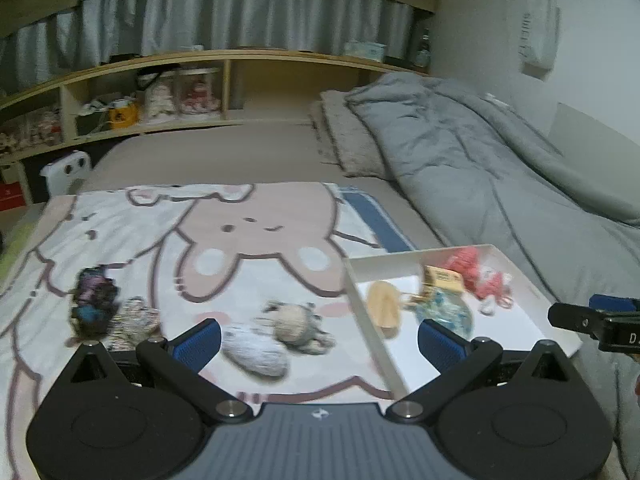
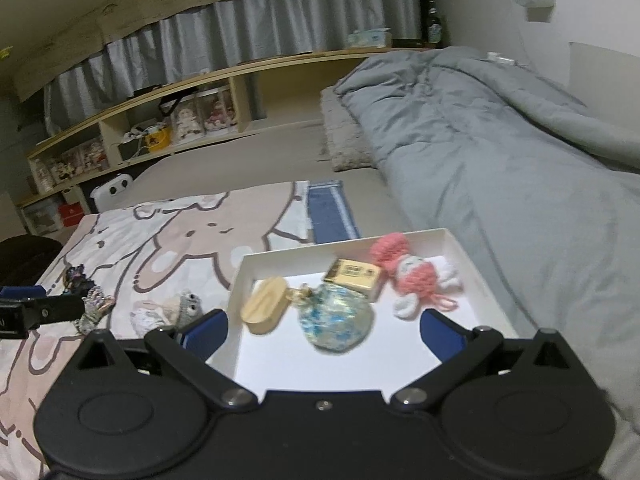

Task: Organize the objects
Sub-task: 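Withdraw both tools from the box toward the items on the blanket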

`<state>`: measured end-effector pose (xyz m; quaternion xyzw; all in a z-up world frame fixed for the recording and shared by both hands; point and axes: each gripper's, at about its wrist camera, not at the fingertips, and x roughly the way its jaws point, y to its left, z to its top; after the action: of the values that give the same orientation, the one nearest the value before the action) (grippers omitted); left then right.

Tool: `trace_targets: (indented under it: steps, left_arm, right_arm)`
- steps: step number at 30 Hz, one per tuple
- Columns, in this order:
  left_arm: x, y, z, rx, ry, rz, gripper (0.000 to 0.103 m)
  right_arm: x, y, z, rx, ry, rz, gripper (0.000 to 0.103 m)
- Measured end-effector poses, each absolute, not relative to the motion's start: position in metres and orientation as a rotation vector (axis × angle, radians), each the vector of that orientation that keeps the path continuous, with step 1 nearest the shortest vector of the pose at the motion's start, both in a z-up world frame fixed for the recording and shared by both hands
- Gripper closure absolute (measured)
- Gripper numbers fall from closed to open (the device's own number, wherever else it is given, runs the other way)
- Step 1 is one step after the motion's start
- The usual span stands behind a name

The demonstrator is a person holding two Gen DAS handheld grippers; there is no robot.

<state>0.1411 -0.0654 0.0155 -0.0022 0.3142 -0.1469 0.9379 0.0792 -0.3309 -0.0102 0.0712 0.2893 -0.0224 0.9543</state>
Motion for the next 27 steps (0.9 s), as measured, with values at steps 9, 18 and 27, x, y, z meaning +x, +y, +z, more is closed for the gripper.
trace_targets:
  steps: [9, 18, 27]
  left_arm:
    - [0.147, -0.015, 0.016, -0.025, 0.636, -0.212, 0.000]
    - [0.153, 0.022, 0.003, -0.073, 0.641, -0.151, 0.000]
    - [0.161, 0.037, -0.014, -0.150, 0.664, -0.123, 0.000]
  right_arm:
    - [0.108, -0.288, -0.015, 0.148, 0.594, 0.034, 0.000]
    - [0.130, -0.248, -0.021, 0.150, 0.593, 0.110, 0.000]
    - [0.152, -0.227, -0.030, 0.122, 0.573, 0.128, 0.000]
